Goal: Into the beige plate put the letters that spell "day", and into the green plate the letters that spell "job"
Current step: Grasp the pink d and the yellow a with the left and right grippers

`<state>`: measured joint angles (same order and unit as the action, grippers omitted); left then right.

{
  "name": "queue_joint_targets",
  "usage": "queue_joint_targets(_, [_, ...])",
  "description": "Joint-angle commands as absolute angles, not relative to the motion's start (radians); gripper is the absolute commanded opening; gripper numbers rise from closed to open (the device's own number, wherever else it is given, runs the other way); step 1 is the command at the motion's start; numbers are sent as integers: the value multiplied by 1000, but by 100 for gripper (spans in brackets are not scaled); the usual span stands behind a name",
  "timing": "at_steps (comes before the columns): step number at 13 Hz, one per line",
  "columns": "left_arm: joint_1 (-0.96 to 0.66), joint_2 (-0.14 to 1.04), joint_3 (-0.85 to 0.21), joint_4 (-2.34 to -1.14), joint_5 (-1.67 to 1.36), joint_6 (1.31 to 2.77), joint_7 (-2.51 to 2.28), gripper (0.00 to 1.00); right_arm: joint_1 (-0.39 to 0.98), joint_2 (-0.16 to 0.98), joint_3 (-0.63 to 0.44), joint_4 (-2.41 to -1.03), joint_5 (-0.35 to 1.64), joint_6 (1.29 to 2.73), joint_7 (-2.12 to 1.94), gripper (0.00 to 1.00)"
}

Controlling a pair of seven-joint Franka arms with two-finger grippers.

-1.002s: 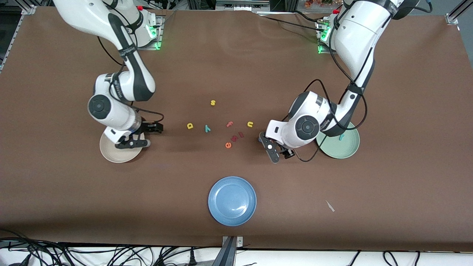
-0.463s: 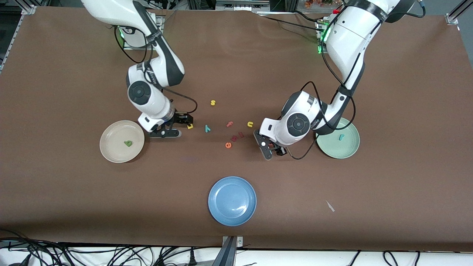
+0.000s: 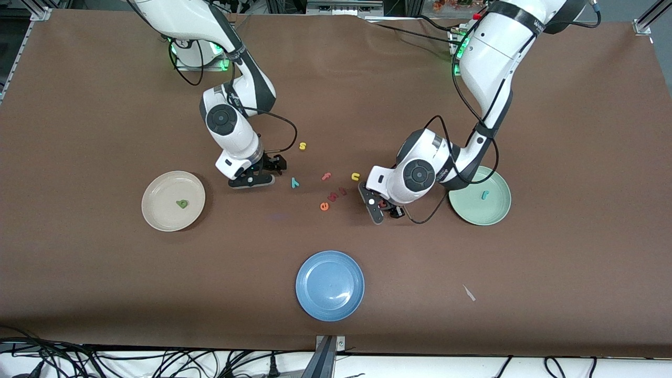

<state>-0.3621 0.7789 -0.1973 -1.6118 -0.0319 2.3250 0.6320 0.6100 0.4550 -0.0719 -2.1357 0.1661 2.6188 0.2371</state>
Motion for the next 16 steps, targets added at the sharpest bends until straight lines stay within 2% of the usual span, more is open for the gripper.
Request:
queue_joint_targets(1, [-382, 769, -186, -1632, -34, 2352, 624, 48, 608, 463, -78, -2131, 150, 2611, 158, 99])
queue_joint_targets(6, [-391, 770, -184, -1632, 14, 2352, 614, 18, 615, 514, -77, -2051, 150, 2533, 132, 96])
queue_joint_targets(8, [-390, 764, -183, -1629, 18, 2342, 598, 3, 615, 517, -77, -2045, 150, 2531, 124, 88])
queue_joint_targets(9, [-385, 753, -181, -1629, 20, 2335, 600, 2, 617, 528, -77, -2042, 150, 2533, 127, 88])
queue_joint_targets(14, [-345, 640, -144, -1618, 20, 2137, 611, 4, 617, 534, -77, -2029, 150, 2528, 126, 68])
queue_joint_targets(16, [-290, 598, -132, -1618, 32, 2062, 632, 4, 615, 537, -77, -2010, 150, 2505, 129, 66])
